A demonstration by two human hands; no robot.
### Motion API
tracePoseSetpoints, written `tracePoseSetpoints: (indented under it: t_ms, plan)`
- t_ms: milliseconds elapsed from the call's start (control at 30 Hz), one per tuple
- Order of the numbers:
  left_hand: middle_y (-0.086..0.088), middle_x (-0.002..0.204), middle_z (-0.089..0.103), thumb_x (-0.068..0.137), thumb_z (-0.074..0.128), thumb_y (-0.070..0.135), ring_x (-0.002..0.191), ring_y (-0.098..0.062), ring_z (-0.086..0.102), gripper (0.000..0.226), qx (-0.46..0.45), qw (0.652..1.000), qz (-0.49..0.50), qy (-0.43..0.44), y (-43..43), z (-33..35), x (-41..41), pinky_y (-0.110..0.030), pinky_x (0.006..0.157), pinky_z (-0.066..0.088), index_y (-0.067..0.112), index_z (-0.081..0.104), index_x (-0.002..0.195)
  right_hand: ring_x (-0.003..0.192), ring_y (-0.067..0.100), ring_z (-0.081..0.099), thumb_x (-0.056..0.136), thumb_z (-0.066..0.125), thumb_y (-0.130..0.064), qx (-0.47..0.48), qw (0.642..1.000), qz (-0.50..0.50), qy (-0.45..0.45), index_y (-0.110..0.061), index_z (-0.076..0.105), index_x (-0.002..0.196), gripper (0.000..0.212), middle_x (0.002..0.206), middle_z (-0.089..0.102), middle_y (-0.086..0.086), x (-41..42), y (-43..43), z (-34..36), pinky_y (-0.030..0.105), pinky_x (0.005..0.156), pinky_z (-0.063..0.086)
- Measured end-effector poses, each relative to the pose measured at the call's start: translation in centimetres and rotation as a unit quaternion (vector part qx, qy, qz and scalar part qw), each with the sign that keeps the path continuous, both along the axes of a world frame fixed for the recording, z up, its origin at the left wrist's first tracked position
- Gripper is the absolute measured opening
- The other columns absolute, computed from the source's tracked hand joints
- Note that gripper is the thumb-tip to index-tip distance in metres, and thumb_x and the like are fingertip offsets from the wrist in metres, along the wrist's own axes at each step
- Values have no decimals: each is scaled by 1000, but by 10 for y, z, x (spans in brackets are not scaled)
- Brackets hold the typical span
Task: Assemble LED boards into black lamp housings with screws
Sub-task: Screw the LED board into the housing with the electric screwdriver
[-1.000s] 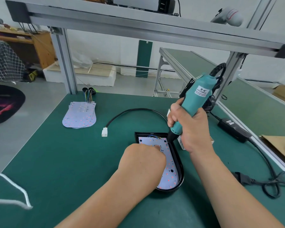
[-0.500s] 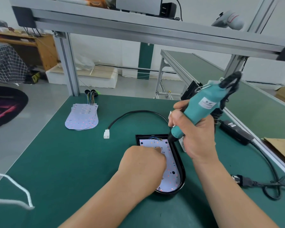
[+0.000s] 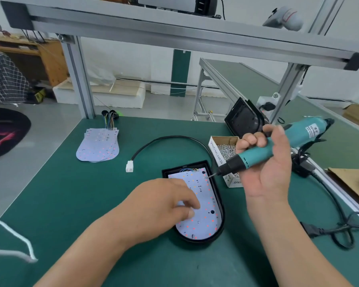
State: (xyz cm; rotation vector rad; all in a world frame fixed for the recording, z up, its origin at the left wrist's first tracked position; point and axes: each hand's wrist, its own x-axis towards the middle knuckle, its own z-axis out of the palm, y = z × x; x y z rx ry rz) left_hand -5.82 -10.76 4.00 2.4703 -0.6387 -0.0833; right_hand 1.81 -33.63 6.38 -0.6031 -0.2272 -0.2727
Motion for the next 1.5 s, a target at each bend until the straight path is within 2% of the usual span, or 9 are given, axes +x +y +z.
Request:
tracePoseSetpoints:
  t_ms: [367, 800, 900, 967, 1033, 1133, 1267, 1433, 1500]
  plan:
    - [31, 96, 64, 90, 73, 48, 95, 8, 57, 16, 92, 991, -84, 53, -9, 0, 1, -18, 79, 43, 42, 72, 105, 71, 15, 54, 100, 67, -21, 17, 1000, 3, 25, -14, 63, 92, 11, 72, 48, -2, 4, -4, -2, 29, 71, 52]
    - [32, 93, 63, 91, 73, 31, 93, 7, 60, 4, 64, 991, -75, 89, -8, -5, 7, -14, 77, 43, 35, 74, 91, 69, 16, 54, 100, 66, -19, 27, 999, 5, 35, -12, 63, 93, 10, 72, 48, 0, 3, -4, -2, 29, 69, 52]
    - [29, 95, 67, 98, 65, 31, 92, 5, 62, 9, 31, 996, -26, 81, -7, -6, 6, -20, 82, 51, 32, 72, 93, 70, 16, 54, 100, 66, -19, 28, 999, 7, 33, -12, 62, 93, 10, 72, 48, 0, 3, -3, -2, 29, 69, 52]
    - [21, 92, 71, 106, 54, 25, 80, 0, 64, 21, -79, 991, 61, 86, -8, -5, 8, -22, 75, 52, 32, 72, 99, 70, 16, 54, 101, 65, -20, 30, 999, 8, 30, -12, 62, 93, 11, 73, 48, 0, 3, -2, -2, 29, 69, 52]
    - [10, 86, 74, 108, 45, 8, 69, -6, 60, 36, -289, 934, 140, 155, -9, -2, 10, -21, 66, 50, 27, 76, 106, 71, 16, 54, 101, 65, -20, 30, 999, 9, 28, -13, 63, 92, 12, 73, 48, 0, 0, 0, -1, 29, 71, 52]
    - [-13, 102, 78, 102, 38, -16, 83, -15, 71, 44, -551, 765, 144, 300, -14, 4, 10, -23, 69, 58, 3, 74, 118, 71, 17, 54, 101, 66, -20, 31, 999, 19, 20, -13, 65, 91, 13, 74, 48, -1, -3, 2, 0, 30, 73, 52]
    - [-38, 124, 69, 93, 26, -27, 117, -41, 73, 51, -669, 617, 111, 400, -22, 5, 6, -34, 91, 63, -15, 59, 130, 72, 16, 54, 100, 67, -22, 32, 999, 31, 12, -14, 65, 92, 12, 73, 48, -1, -7, 3, 2, 30, 73, 52]
    - [-38, 128, 65, 81, 36, -21, 112, -45, 74, 56, -806, 460, 166, 335, -11, 14, 16, -44, 92, 64, -14, 53, 134, 72, 16, 54, 100, 67, -22, 40, 999, 30, 7, -13, 64, 92, 13, 73, 48, -1, -9, 2, 4, 30, 73, 52]
    - [-33, 127, 65, 93, 38, -16, 107, -42, 76, 42, -802, 461, 190, 328, -10, 14, 17, -43, 89, 65, -16, 54, 132, 71, 16, 54, 100, 66, -22, 39, 999, 29, 7, -13, 64, 92, 13, 73, 48, -1, -8, 1, 4, 30, 73, 52]
